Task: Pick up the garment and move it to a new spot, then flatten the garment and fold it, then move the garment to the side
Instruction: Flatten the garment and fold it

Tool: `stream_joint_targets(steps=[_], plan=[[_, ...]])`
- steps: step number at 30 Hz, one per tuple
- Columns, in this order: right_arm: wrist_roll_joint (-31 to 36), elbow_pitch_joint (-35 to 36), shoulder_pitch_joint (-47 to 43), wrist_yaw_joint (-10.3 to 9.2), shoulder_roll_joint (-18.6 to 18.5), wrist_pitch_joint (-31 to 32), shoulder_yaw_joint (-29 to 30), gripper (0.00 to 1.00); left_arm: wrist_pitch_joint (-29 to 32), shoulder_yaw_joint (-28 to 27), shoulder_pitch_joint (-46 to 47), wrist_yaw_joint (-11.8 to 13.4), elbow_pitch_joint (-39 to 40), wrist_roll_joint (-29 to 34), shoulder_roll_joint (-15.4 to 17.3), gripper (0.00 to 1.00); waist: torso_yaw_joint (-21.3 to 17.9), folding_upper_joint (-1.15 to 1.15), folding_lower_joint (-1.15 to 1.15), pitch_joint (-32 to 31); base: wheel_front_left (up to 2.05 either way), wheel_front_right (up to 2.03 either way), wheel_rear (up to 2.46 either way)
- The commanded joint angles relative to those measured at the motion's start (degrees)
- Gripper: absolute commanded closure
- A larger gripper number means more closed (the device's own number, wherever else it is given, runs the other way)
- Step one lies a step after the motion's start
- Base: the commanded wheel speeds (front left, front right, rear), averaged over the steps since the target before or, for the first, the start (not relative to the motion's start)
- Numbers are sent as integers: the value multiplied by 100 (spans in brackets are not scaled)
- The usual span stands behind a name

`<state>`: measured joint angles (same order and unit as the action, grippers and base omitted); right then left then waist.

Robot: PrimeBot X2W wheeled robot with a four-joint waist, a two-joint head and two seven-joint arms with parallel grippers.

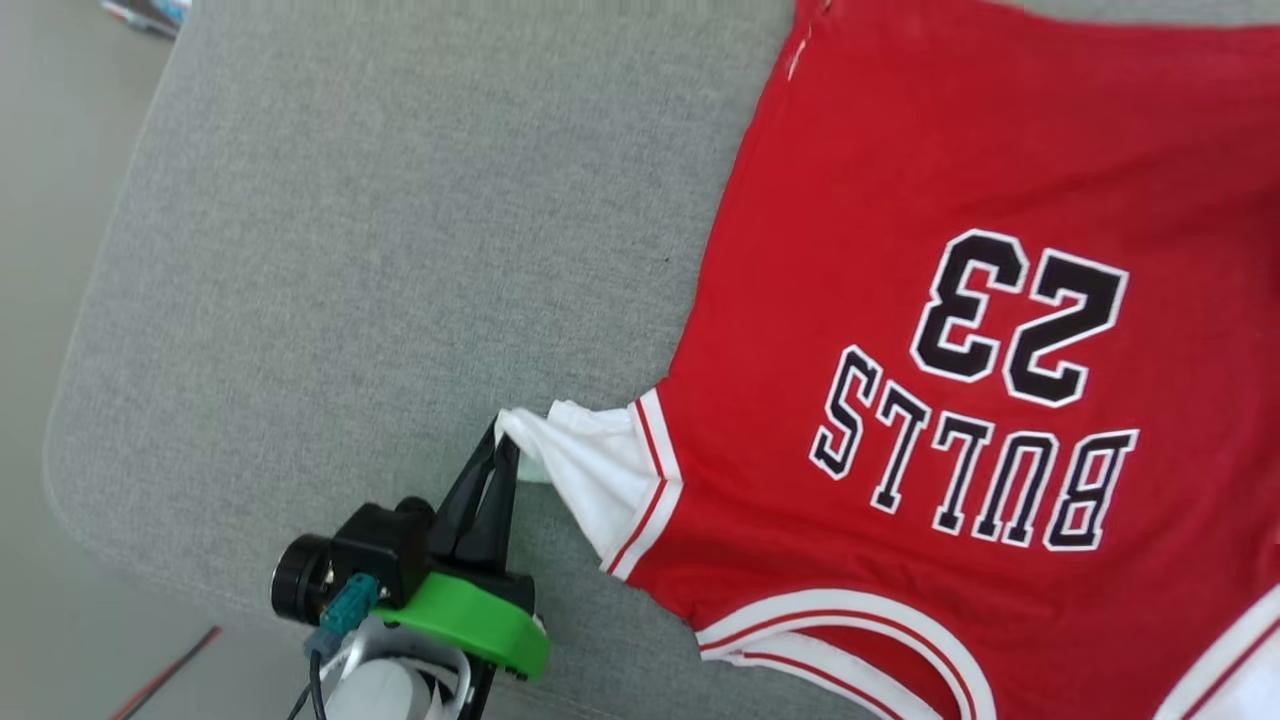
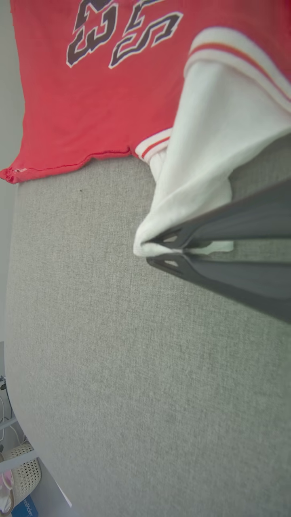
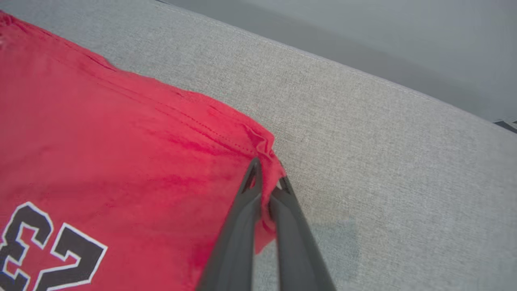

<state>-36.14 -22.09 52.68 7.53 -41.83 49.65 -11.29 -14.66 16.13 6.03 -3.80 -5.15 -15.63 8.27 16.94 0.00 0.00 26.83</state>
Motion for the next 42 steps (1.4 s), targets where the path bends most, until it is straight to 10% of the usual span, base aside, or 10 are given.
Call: stream_joint_targets(steps=[1,16,26,33,34,35,42], plan=[[-178,172,-269,-4,-153,-119,-65,100,-34,-29,-80,-1,-34,54,42,100,-344,0,0,-533,0,0,0],[-1244,1903,-3957,-4,-1101,-991,431,100,-34,-355,-707,183,-135,-88,252,100,-1190,0,0,-1383,0,0,0],[-1261,2201,-6867,-4,-101,-1129,1200,100,-34,-492,-835,214,-140,-161,364,100,-1484,0,0,-1435,0,0,0],[-1081,2218,-7371,-4,502,-1117,1242,100,-34,-557,-860,230,-194,-188,399,100,-1613,0,0,-1460,0,0,0],[-1034,2235,-7328,-4,557,-1182,1299,65,-34,-558,-862,229,-204,-191,404,100,-1632,0,0,-1472,0,0,0],[-993,2257,-7289,-4,581,-1219,1343,0,-34,-556,-861,226,-212,-191,410,100,-1643,0,0,-1480,0,0,0],[-724,2936,-6729,-4,508,-1463,1765,0,-34,-505,-822,200,-253,-184,432,100,-1618,0,0,-1559,0,0,0]])
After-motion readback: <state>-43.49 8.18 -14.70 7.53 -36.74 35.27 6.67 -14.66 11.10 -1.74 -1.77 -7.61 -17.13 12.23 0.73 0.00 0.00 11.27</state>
